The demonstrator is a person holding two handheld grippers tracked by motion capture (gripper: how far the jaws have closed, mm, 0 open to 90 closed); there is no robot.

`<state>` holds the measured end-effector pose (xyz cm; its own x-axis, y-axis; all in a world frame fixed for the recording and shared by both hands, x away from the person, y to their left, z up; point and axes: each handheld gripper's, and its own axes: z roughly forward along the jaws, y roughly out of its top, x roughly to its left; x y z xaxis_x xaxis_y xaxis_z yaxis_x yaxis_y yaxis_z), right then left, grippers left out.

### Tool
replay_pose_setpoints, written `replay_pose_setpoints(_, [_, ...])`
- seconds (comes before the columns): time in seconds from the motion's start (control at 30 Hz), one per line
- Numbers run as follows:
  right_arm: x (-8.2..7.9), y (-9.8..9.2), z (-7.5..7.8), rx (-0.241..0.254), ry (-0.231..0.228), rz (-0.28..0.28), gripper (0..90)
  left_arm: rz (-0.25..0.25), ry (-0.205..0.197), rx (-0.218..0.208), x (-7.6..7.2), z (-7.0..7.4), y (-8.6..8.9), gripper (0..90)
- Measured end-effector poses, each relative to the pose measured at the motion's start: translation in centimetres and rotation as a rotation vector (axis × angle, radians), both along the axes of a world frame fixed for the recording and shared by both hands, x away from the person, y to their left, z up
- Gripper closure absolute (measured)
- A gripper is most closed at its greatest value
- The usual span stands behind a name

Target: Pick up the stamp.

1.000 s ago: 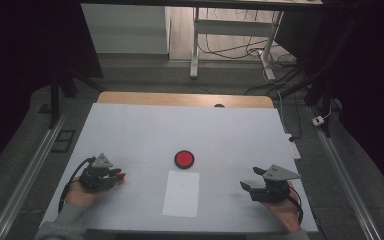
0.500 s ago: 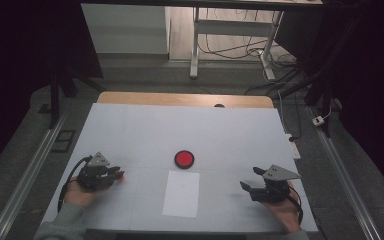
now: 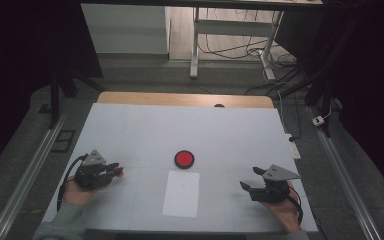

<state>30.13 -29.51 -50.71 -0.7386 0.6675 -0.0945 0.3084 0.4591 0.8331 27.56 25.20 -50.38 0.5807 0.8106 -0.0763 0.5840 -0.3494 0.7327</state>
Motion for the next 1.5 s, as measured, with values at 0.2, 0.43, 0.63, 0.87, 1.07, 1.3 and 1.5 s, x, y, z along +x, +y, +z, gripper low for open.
replay_pose_setpoints(0.2, [0.0,0.0,0.0,-0.007,-0.002,-0.001,26.0,0.007,-0.034,-0.029,-0.2,0.7,0.0,72.1])
replay_pose_setpoints(0.43, [0.0,0.1,0.0,-0.009,-0.007,-0.003,26.0,0.005,-0.046,-0.039,-0.2,1.0,-0.1,72.1])
replay_pose_setpoints(0.63, [0.0,0.1,0.0,-0.006,-0.006,0.003,26.0,0.005,-0.055,-0.047,-0.2,1.2,-0.2,72.1])
replay_pose_setpoints(0.87, [0.0,0.1,-0.1,-0.008,-0.004,0.002,26.1,-0.001,-0.065,-0.055,-0.3,1.4,-0.4,72.1])
replay_pose_setpoints(1.07, [0.0,0.1,0.0,-0.006,-0.007,0.003,26.1,-0.002,-0.077,-0.066,-0.3,1.7,-0.6,72.1])
replay_pose_setpoints(1.3, [0.0,0.2,0.0,-0.005,-0.006,0.002,26.2,-0.011,-0.086,-0.067,-0.2,2.0,-1.0,72.1])
replay_pose_setpoints(1.5, [0.0,0.2,0.0,-0.008,-0.005,0.004,26.1,-0.018,-0.095,-0.074,0.0,2.3,-1.5,72.1])
